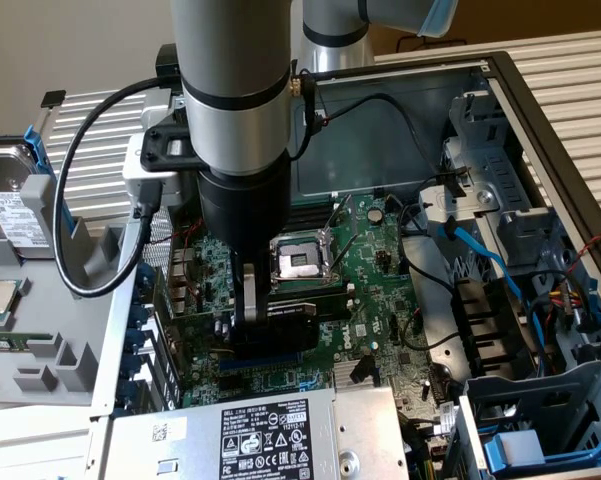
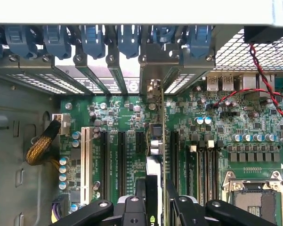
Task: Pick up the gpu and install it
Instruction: 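Insert the gpu into the slot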
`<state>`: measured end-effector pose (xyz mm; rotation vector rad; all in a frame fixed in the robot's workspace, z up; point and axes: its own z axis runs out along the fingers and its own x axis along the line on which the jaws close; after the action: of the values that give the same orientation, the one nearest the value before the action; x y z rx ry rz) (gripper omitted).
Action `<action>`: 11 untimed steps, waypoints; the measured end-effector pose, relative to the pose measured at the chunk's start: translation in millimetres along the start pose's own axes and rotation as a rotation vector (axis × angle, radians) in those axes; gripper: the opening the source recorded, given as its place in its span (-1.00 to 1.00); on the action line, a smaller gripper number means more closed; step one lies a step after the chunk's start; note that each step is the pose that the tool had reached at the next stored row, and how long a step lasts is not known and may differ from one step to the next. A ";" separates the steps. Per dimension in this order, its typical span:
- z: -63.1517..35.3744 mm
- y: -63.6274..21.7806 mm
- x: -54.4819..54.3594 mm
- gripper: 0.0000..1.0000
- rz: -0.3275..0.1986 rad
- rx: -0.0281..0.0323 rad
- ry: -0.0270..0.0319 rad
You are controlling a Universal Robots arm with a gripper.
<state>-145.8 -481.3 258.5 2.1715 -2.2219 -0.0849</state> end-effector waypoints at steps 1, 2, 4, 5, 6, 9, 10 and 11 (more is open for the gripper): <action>0.0 0.0 0.0 -0.46 0.000 0.0000 0.0000; 0.1 0.0 -0.2 -0.46 0.000 0.0001 -0.0002; 0.1 0.0 -0.2 -0.46 0.000 0.0001 -0.0001; 0.0 0.0 -0.3 -0.46 0.000 0.0000 0.0000; 0.1 0.0 -0.3 -0.46 0.000 0.0000 0.0000; 0.4 0.0 -0.4 -0.46 0.000 0.0000 0.0000; 0.4 0.0 -0.4 -0.46 0.000 0.0000 0.0000; 0.4 0.0 -0.4 -0.46 0.000 0.0000 0.0000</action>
<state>-145.8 -480.9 258.1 2.1715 -2.2219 -0.0849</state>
